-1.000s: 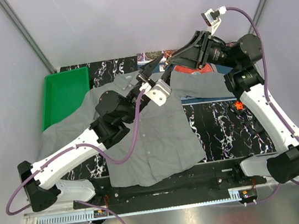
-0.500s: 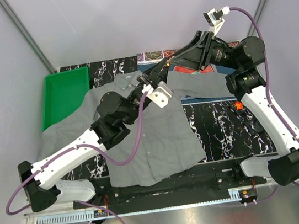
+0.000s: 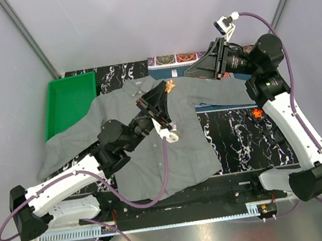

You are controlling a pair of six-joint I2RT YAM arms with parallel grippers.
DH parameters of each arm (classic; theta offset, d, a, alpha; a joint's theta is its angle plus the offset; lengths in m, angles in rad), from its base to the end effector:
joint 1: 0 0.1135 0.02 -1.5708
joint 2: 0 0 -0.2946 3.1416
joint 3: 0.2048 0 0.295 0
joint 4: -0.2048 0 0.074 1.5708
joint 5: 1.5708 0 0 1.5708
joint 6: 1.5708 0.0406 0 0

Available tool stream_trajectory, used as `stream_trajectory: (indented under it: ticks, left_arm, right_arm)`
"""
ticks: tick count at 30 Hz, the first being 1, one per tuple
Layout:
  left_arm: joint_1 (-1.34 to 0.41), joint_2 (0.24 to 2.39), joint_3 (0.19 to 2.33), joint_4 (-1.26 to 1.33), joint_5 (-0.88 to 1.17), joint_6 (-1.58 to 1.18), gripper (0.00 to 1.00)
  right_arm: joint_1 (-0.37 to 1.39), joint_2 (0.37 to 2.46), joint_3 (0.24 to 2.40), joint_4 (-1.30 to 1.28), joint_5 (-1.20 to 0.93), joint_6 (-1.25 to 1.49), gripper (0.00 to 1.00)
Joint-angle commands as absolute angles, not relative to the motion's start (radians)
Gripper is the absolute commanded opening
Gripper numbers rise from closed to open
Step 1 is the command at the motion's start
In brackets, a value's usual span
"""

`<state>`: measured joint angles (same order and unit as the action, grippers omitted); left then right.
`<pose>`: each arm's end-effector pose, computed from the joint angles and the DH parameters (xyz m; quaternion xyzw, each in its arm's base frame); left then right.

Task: Pin the brooch onto the clothing
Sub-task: Pick up the brooch from the brooch box.

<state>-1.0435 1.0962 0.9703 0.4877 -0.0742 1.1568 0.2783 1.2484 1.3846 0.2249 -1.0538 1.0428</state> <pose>0.1468 -0.2461 0.4393 0.4924 0.2847 0.0676 0.8197 0.2717 0.1143 0.5248 -0.2004 0.6103 0.6620 0.3860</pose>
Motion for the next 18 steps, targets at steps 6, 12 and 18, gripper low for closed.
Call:
stream_trajectory:
  ticks: [6,12,18]
  left_arm:
    - [-1.045,0.956,0.759,0.566,-0.023,1.626,0.01]
    - [-1.045,0.928,0.698,0.563,-0.005,1.739,0.01]
    - [-1.046,0.919,0.649,0.584,0.031,1.81,0.02]
  right_arm:
    - [0.27,1.23,1.424,-0.173,-1.196,0.829,0.63]
    - [0.308,1.261,1.414,-0.226,-1.255,0.788,0.62]
    - [0.36,1.298,1.404,-0.187,-1.258,0.799,0.61]
